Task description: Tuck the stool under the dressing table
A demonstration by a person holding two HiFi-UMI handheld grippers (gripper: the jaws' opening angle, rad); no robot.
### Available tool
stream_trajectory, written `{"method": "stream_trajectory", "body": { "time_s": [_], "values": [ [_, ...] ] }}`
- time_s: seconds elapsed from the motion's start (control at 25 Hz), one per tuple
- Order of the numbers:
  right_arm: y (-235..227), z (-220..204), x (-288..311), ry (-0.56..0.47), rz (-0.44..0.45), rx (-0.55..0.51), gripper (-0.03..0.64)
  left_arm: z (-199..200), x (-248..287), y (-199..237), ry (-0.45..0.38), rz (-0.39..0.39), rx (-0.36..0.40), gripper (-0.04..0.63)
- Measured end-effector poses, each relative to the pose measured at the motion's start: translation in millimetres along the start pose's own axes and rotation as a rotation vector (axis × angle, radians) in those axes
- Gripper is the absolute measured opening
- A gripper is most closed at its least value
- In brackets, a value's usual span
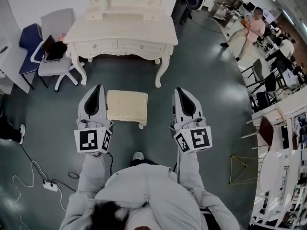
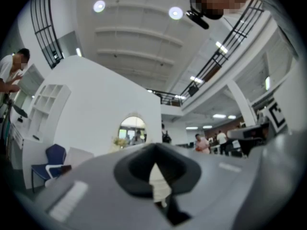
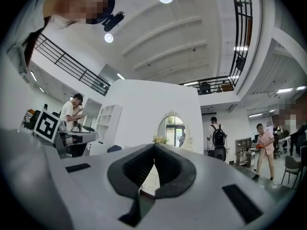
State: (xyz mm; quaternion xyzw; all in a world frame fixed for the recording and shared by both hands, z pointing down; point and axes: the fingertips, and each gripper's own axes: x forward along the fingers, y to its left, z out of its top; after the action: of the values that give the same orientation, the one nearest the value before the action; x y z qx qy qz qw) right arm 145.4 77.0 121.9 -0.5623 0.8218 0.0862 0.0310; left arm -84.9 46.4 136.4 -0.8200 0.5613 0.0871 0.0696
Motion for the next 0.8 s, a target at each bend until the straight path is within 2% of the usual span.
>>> {"method": "stream_trajectory", "body": {
  "time_s": [0.32, 0.64, 0.8],
  "values": [
    [-28.2, -10.9, 29.2, -0.003, 0.03, 0.009, -0.008, -9.0, 35.1, -10.2, 0.004, 0.002, 0.007, 0.009],
    [-27.2, -29.3, 54.2, 0.024, 0.037, 0.05, -0.006, -19.5, 53.8, 1.6, 0.027, -0.023, 0.028, 0.009],
    [-24.0, -39.2, 70.7, 0.039, 0.022, 0.054, -0.006, -33.0, 68.6, 13.1, 0.056, -0.041, 0.012, 0.009]
  ]
}}
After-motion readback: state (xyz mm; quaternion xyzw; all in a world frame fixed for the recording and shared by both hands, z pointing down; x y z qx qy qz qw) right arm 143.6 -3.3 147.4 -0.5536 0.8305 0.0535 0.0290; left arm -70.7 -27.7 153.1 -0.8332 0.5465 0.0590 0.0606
